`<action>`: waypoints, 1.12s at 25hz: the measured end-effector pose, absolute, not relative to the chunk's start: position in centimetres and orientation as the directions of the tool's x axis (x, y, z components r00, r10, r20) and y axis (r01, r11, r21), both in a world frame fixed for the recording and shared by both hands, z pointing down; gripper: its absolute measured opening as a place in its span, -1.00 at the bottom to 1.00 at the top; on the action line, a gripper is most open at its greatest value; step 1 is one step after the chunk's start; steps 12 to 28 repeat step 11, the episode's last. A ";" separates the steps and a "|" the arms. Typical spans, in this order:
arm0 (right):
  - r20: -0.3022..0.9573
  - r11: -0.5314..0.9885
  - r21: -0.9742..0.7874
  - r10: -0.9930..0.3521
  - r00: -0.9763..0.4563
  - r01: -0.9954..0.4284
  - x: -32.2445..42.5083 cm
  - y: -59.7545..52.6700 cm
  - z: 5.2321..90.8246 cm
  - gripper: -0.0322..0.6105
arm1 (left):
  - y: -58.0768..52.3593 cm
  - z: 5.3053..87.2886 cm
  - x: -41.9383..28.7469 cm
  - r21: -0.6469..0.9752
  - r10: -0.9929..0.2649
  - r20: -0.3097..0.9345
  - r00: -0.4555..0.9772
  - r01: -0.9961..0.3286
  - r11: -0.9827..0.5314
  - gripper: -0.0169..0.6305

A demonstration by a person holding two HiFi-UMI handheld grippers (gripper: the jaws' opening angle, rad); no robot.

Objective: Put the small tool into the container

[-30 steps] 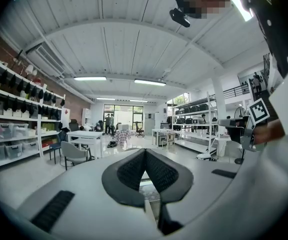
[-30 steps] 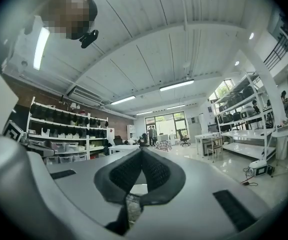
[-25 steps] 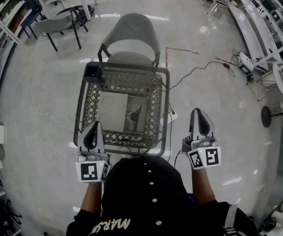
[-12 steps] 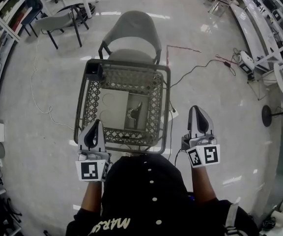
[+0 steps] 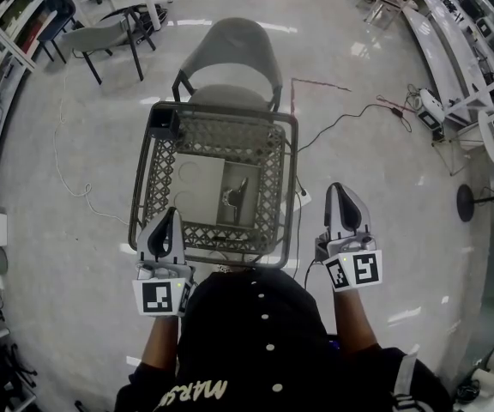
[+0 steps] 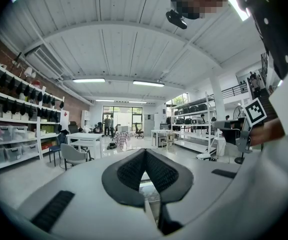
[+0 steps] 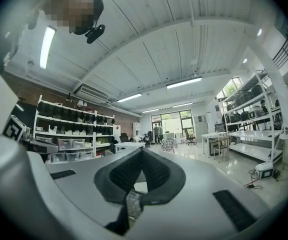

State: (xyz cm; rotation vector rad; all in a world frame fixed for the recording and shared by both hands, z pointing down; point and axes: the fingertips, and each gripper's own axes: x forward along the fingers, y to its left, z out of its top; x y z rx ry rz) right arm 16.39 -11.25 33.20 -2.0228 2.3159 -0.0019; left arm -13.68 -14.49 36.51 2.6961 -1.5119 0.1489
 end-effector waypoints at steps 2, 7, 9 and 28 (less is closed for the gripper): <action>-0.048 0.138 -0.042 -0.990 -0.136 -0.989 16.3 -11.4 33.3 -0.86 | -14.5 36.7 -13.7 -0.013 -0.847 0.109 0.520 -0.852 -0.524 -0.87; -0.043 0.144 -0.043 -0.989 -0.142 -0.989 16.1 -11.5 33.4 -0.86 | -14.5 36.6 -13.7 -0.014 -0.849 0.110 0.518 -0.853 -0.522 -0.87; -0.043 0.146 -0.043 -0.989 -0.144 -0.988 16.0 -11.5 33.3 -0.86 | -14.5 36.3 -13.6 -0.014 -0.847 0.102 0.522 -0.851 -0.526 -0.87; -0.043 0.147 -0.043 -0.988 -0.146 -0.988 16.0 -11.5 33.2 -0.86 | -14.5 36.0 -13.4 -0.009 -0.846 0.093 0.524 -0.850 -0.527 -0.87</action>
